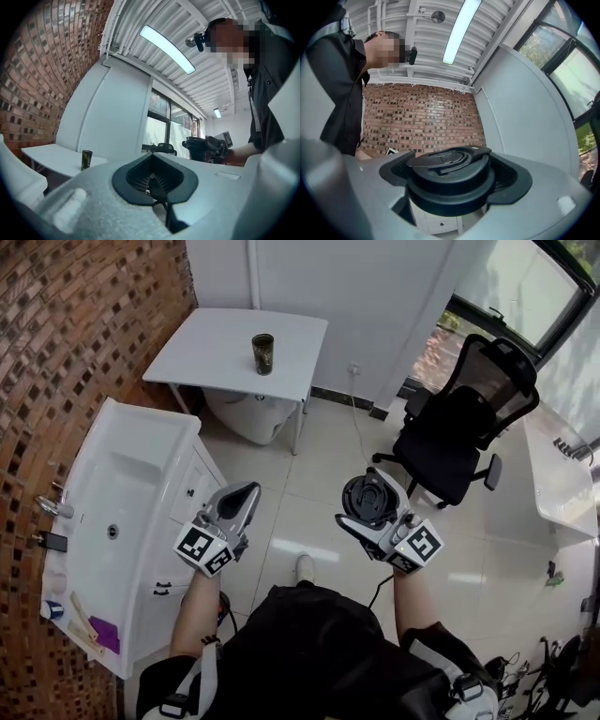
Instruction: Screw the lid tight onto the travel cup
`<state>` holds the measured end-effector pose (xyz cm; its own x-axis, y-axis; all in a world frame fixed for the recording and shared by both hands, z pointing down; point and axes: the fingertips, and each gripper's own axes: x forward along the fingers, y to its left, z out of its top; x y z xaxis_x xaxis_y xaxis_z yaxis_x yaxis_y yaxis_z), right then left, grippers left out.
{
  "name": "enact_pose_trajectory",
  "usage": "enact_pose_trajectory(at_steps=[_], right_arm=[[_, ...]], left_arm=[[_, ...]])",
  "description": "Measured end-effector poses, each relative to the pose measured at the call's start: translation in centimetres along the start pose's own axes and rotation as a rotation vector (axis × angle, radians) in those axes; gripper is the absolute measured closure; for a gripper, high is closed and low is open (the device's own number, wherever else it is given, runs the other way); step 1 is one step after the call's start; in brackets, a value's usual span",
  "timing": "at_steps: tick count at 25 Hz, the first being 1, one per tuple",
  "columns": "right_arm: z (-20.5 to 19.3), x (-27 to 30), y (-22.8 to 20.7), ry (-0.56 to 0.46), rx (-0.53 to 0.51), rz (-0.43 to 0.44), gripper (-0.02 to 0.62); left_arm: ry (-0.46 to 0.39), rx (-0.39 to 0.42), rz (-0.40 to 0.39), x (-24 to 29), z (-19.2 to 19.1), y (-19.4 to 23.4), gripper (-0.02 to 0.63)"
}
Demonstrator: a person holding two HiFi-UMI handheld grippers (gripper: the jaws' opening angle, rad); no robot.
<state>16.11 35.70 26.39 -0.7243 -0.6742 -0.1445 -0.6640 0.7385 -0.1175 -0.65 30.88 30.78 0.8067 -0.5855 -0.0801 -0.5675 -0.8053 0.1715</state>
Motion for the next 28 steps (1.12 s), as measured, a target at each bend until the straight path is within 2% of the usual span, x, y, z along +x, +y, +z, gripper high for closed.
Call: enact_pose_trajectory(at_steps=[3, 6, 13, 19, 24, 28], right_arm=[[-0.2, -0.5, -1.5, 0.013, -0.027, -0.015, 0.107], [-0.4, 0.4, -2.1, 0.026, -0.041, 0.000, 0.106], [-0.9, 3.5, -5.2, 0.015, -0.012, 0.083, 0.106], [-2.1, 5.1, -7.8, 0.051, -0.005, 0.145, 0.106], [-3.4, 6.9, -9.6, 0.057, 0.027, 0.150, 0.106], [-5.0, 9.5, -11.2, 0.076, 0.034, 0.140, 0.106]], left_arm=[[-0.003, 0.005, -0.031, 1.8, -0.1, -0.7, 0.603], [0.001, 0.021, -0.023, 2.8, -0.1, -0.1, 0.603], [0.004, 0.013, 0.074, 4.5, 0.0, 3.2, 0.603], [-0.018, -0.021, 0.141, 6.4, -0.3, 4.9, 0.603], [0.016, -0.030, 0.139, 7.7, -1.4, 6.5, 0.603], [0.025, -0.043, 0.126, 8.5, -2.0, 9.4, 0.603]])
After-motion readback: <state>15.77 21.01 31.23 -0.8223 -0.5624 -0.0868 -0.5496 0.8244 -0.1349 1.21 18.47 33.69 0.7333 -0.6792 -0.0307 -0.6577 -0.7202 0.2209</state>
